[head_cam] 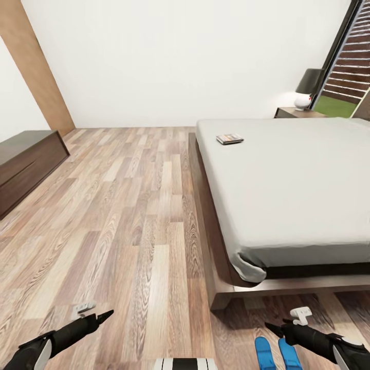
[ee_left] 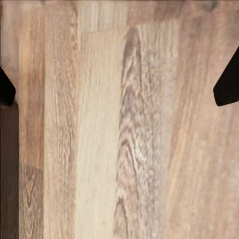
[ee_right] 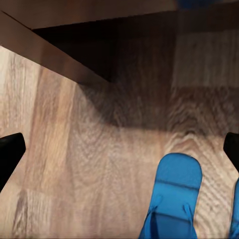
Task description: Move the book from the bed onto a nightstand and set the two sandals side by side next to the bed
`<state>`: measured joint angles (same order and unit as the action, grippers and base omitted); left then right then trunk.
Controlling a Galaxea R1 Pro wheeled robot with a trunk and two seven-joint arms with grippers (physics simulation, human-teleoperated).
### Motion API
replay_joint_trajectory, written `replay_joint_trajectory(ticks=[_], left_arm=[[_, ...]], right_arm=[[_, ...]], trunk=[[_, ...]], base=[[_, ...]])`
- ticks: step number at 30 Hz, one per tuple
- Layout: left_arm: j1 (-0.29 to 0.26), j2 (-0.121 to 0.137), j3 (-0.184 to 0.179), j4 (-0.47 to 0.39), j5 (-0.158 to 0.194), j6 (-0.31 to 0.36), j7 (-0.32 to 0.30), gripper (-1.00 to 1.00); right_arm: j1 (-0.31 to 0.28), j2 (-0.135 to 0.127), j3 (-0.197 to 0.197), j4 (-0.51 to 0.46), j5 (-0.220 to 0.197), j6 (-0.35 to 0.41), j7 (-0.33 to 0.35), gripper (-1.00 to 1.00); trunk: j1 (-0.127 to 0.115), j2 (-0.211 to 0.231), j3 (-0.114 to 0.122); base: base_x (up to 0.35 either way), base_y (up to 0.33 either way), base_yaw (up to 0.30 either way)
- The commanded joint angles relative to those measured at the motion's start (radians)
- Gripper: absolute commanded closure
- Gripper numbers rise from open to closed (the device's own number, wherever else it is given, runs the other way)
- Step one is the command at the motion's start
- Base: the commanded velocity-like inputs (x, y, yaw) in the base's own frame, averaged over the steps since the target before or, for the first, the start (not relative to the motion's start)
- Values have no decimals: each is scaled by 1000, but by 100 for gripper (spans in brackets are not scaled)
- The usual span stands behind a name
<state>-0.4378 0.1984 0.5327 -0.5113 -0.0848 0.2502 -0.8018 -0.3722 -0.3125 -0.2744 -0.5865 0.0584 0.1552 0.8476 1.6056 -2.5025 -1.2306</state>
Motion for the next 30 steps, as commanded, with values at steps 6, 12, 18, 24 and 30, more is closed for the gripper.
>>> replay_joint_trajectory(ticks=[6,12,18,24,30], left_arm=[[-1,-22,-50,65,-10,-5,-3,-100],[-1,-46,-128,142,-10,-41,0,-100],[-1,-55,-177,165,-9,-48,3,-100],[-1,-57,-186,173,-7,-54,4,-100],[-1,-59,-186,210,-8,-123,88,-100]], right_arm=[[-1,2,-5,109,7,12,98,-100],[-1,3,-6,163,6,7,234,-100],[-1,3,-6,237,7,-2,250,-100],[-1,3,-7,275,8,-6,247,-100],[-1,3,-8,345,8,-10,242,-100]], trunk=[[-3,1,23],[-6,3,46],[-29,45,65],[-52,87,83],[-75,129,102]], base=[[0,0,0],[0,0,0],[0,0,0],[0,0,0],[0,0,0]])
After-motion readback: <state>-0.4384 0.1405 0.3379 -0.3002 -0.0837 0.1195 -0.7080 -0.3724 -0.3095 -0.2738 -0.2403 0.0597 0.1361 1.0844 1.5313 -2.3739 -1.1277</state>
